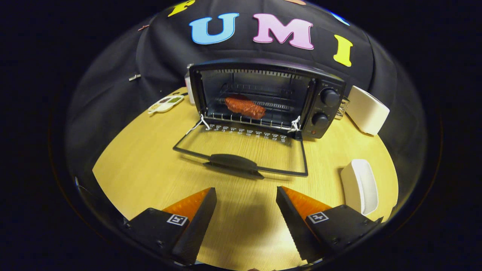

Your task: Open the toaster oven, put the food inside, and close the toaster oven door.

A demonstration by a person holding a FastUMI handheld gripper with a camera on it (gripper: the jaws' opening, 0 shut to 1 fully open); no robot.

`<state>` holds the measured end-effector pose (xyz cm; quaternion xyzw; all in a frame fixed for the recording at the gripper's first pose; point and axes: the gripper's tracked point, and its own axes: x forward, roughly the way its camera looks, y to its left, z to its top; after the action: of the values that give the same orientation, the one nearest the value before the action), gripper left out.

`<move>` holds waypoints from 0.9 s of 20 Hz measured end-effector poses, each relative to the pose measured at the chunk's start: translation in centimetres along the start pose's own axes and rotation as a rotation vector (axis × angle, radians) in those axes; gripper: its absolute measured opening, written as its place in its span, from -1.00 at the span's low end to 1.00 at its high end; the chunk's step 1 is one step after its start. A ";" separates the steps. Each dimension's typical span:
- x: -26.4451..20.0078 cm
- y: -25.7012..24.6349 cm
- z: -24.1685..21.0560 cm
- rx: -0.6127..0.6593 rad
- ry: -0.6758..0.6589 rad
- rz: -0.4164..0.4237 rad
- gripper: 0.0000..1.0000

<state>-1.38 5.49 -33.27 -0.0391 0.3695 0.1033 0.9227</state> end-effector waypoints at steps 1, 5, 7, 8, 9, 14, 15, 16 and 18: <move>0.7 0.1 -0.3 -0.002 0.008 -0.004 0.96; 2.8 -0.7 -0.4 -0.037 0.012 -0.030 0.99; 3.8 -0.4 -0.1 0.001 0.016 -0.020 0.99; 4.3 -0.4 -0.1 0.014 0.022 -0.019 0.99; 4.8 -0.4 0.0 0.021 0.026 -0.016 0.99; 5.6 0.9 1.3 0.048 0.022 0.043 0.97; 5.7 0.9 1.4 0.049 0.025 0.047 0.98; 5.5 0.9 1.8 0.044 0.017 0.052 0.99; 4.3 1.0 2.9 0.029 -0.016 0.064 0.98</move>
<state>3.41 7.56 -34.15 -0.0131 0.3647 0.1276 0.9222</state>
